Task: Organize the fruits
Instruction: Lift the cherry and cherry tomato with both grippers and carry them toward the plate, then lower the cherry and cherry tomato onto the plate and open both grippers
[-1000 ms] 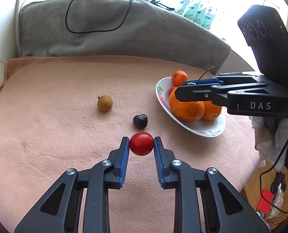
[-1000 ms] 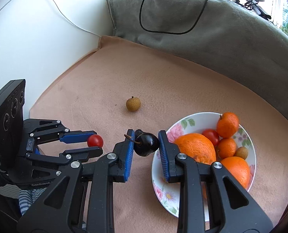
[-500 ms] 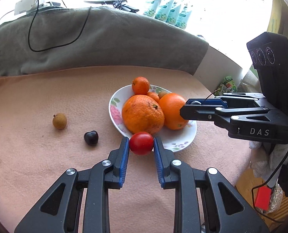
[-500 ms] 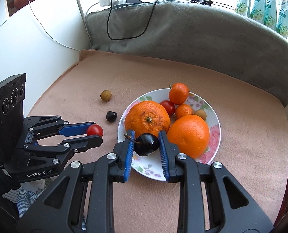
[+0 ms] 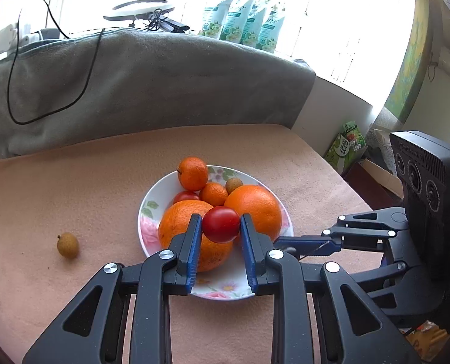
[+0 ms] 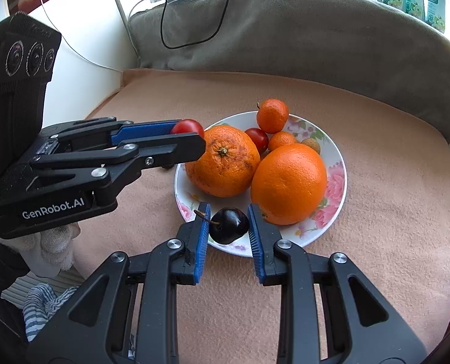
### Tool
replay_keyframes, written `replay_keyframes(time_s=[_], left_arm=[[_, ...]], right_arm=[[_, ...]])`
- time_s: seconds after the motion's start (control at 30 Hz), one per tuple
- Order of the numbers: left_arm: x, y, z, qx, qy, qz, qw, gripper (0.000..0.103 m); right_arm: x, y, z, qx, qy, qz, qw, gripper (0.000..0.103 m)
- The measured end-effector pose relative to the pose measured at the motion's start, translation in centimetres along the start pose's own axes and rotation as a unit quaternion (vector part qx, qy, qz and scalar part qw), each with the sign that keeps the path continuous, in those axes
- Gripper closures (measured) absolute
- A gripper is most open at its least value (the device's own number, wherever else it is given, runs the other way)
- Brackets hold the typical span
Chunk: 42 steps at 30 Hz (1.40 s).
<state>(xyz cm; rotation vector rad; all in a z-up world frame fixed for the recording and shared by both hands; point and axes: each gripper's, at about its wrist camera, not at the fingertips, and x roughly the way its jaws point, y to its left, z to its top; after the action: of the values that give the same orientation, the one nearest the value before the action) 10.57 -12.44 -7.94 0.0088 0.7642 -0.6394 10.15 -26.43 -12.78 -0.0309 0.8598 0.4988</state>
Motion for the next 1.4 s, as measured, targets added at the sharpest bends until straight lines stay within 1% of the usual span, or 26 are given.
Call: replay_keyframes(time_s=[0.33, 0.5, 0.8, 0.83, 0.87, 0.93, 1.0, 1.03, 1.07, 1.1, 1.2, 1.27, 1.3, 1.33, 1.4], left_arm=[[2.6, -0.7, 2.3, 0.011, 0.007, 0.001, 0.9999, 0.079], [3.1, -0.5, 2.6, 0.011, 0.011, 0.001, 0.9999, 0.079], [3.2, -0.3, 3.1, 0.009, 0.008, -0.001, 0.9999, 0.078], [3.2, -0.3, 3.1, 0.008, 0.008, -0.002, 0.9999, 0.075], [3.1, -0.3, 3.1, 0.007, 0.007, -0.001, 1.0000, 0.073], [3.0, -0.1, 3.1, 0.005, 0.007, 0.000, 1.0000, 0.072], [2.9, 0.0, 3.1, 0.002, 0.005, 0.000, 1.0000, 0.072], [2.8, 0.1, 3.1, 0.000, 0.005, 0.000, 1.0000, 0.068], [2.7, 0.1, 3.1, -0.001, 0.004, 0.001, 1.0000, 0.064], [2.6, 0.2, 3.1, -0.003, 0.002, 0.001, 1.0000, 0.059], [2.3, 0.2, 3.1, -0.005, -0.002, 0.001, 1.0000, 0.057], [2.0, 0.1, 3.2, -0.005, -0.004, 0.002, 1.0000, 0.050], [1.9, 0.1, 3.2, -0.006, -0.006, 0.003, 1.0000, 0.044], [1.8, 0.1, 3.2, -0.006, -0.008, 0.004, 0.9999, 0.043], [1.5, 0.0, 3.2, -0.007, -0.010, 0.003, 0.9999, 0.043]], right_arm=[[1.4, -0.1, 0.2, 0.001, 0.006, 0.008, 1.000, 0.077], [1.6, -0.4, 0.2, 0.005, 0.004, 0.017, 1.000, 0.077], [1.7, -0.4, 0.0, 0.007, 0.006, 0.009, 1.000, 0.076], [1.7, -0.3, 0.0, 0.007, 0.006, 0.008, 1.000, 0.071], [1.7, -0.3, 0.0, 0.006, 0.005, 0.010, 1.000, 0.068], [1.6, 0.0, 0.0, 0.004, 0.002, 0.012, 1.000, 0.060], [1.5, 0.3, 0.0, -0.002, -0.001, 0.008, 1.000, 0.055], [1.4, 0.4, 0.1, -0.004, -0.003, 0.007, 1.000, 0.052], [1.3, 0.5, 0.1, -0.005, -0.006, 0.008, 1.000, 0.051], [1.2, 0.5, 0.1, -0.004, -0.008, 0.010, 1.000, 0.051], [0.9, 0.6, 0.1, 0.000, -0.012, 0.011, 1.000, 0.050], [0.8, 0.7, 0.1, 0.000, -0.012, 0.012, 1.000, 0.050], [0.7, 0.7, 0.1, -0.001, -0.012, 0.012, 1.000, 0.050], [0.6, 0.8, 0.1, -0.002, -0.012, 0.012, 1.000, 0.048], [0.4, 1.0, 0.0, -0.003, -0.015, 0.010, 1.000, 0.040]])
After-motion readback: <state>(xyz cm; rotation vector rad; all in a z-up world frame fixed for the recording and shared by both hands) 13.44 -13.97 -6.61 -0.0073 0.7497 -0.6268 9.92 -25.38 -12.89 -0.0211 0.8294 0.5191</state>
